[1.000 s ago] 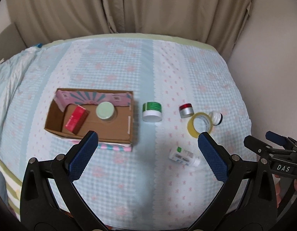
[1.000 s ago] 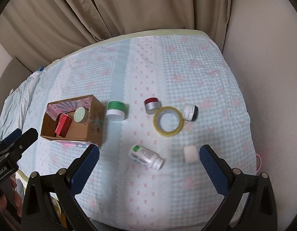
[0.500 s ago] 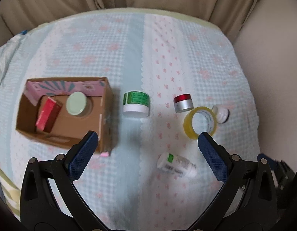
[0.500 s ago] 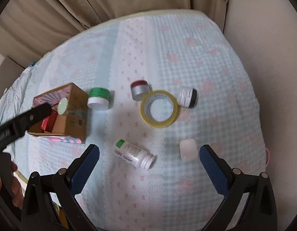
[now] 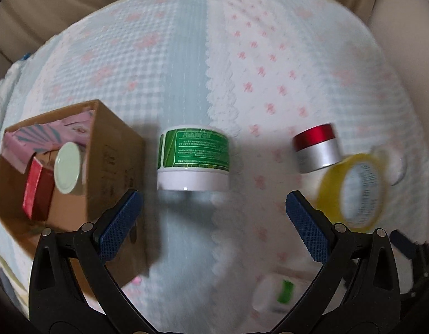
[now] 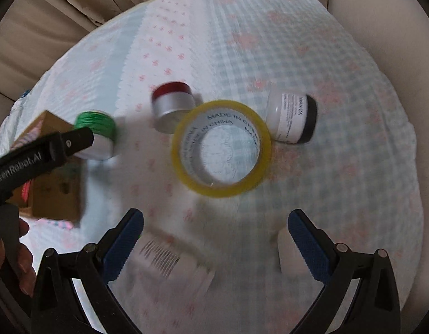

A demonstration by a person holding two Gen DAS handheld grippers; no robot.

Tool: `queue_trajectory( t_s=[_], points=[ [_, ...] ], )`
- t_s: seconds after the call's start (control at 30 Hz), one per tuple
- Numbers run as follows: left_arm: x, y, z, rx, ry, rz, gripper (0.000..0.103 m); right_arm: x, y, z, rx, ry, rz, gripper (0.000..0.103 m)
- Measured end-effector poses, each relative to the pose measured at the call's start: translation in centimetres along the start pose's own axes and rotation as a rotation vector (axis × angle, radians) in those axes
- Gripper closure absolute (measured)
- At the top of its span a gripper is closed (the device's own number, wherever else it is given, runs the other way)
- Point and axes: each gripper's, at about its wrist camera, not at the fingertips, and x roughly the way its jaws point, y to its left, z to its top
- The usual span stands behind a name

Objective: Organize rigid objects
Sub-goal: 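Grasp the green-labelled jar with left tool while right tool grasps yellow tape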

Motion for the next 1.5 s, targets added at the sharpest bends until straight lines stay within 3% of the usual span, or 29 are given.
queue_trajectory(
  t_s=[0.23,0.4,0.73,0.87,1.2,1.27,1.33,1.5],
  points=[
    [2.8,-0.3,0.6,0.066,-0.008,0.052,0.001,3.7,0.1,0.6,0.003,0.007,-0.003,0.0],
    [4.0,-0.7,1.6,0.108,-0.012,0.132,0.001,4.8,0.8,1.3,-0.014,-0.012,-0.021,0.0],
    [6.3,-1.8,2.8,0.206,0.055,0.257,0.001,6.0,0.9,2.5,0.017,-0.026,-0.042,0.0],
    [6.7,-2.7,2.9,0.281,0.089,0.294,0.017,6.5,1.1,3.1,0.026,-0.024,-0.057,0.0],
    [7.8,-1.9,3.8,0.225,0.163,0.226,0.022,7.0,1.5,4.9,0.039,-0.035,-0.065,0.0],
    [7.9,-1.7,4.0,0.218,0.166,0.213,0.023,6.9,1.2,5.2,0.036,-0.041,-0.073,0.0],
    [7.8,-1.3,4.3,0.2,0.157,0.2,0.035,7.3,1.5,5.7,0.035,-0.043,-0.079,0.002],
    [7.6,-0.6,4.9,0.183,0.15,0.157,0.035,7.5,1.5,6.4,0.042,-0.039,-0.077,0.005]
  ],
)
